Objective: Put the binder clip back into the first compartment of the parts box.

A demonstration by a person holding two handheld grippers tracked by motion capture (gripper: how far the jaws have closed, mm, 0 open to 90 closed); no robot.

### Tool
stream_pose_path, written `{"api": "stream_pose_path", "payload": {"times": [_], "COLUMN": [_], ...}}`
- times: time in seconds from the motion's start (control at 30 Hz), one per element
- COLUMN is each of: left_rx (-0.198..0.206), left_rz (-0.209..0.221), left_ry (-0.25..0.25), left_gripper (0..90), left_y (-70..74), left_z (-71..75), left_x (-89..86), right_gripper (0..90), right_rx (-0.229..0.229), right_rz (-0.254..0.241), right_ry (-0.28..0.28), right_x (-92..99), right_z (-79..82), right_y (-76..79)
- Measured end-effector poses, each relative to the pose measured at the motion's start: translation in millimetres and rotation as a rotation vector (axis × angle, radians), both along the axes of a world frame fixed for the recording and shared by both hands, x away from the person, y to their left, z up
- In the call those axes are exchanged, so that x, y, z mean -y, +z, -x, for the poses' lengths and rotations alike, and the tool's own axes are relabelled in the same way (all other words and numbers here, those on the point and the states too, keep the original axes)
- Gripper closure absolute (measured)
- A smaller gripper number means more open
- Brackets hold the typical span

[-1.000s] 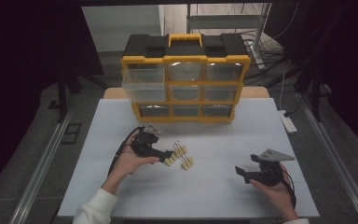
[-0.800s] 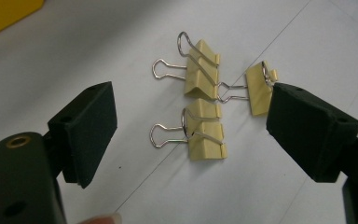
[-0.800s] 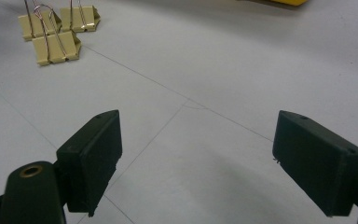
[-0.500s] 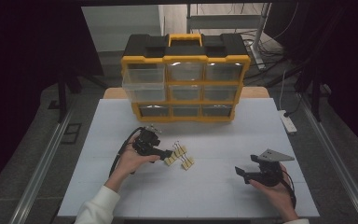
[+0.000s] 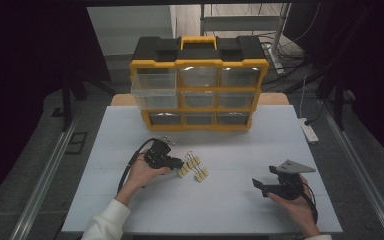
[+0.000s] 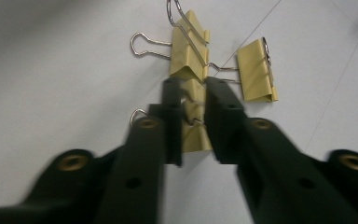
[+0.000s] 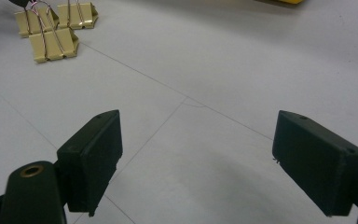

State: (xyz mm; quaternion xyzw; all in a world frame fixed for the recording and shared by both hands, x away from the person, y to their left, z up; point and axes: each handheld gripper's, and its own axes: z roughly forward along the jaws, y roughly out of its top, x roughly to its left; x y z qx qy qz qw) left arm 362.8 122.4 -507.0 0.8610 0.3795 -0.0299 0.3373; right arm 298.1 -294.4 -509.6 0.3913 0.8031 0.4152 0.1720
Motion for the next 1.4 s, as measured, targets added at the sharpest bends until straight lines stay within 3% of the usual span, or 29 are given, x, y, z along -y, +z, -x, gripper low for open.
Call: {"api": "stream_pose_path", "payload": {"times": [0.13,0.4,0.57,0.87,1.13,1.3,1.4], "left_rx": [-0.003,0.025,0.052,0.126,0.221,0.261,0.282], "left_rz": [0.053,0.055,0.081,0.151,0.215,0.243,0.281], "left_ry": [-0.037,-0.035,-0.031,-0.014,0.03,0.045,0.081], "left_gripper": [88.2,89.2,89.3,89.2,89.2,89.2,89.2], "left_y": [3.1,8.3,16.4,34.9,53.4,61.9,66.8], "left_z": [3.2,6.8,11.8,28.5,44.0,49.8,52.7], "left_x": [0.9,-0.6,-6.6,-24.2,-38.1,-41.7,-44.8], "right_gripper": [16.3,16.5,16.5,16.6,16.7,16.7,16.7], "right_rx": [0.003,0.007,0.007,0.01,0.012,0.012,0.012], "right_rz": [0.0,-0.002,-0.001,0.0,0.0,0.002,0.001], "right_ry": [-0.001,-0.01,-0.008,-0.012,-0.016,-0.015,-0.017], "right_x": [0.9,3.1,2.4,3.1,3.0,3.1,3.2], "right_z": [0.3,0.5,0.5,0.6,0.8,0.7,0.6], "right_y": [0.1,0.6,0.5,0.9,1.2,1.0,1.2]}}
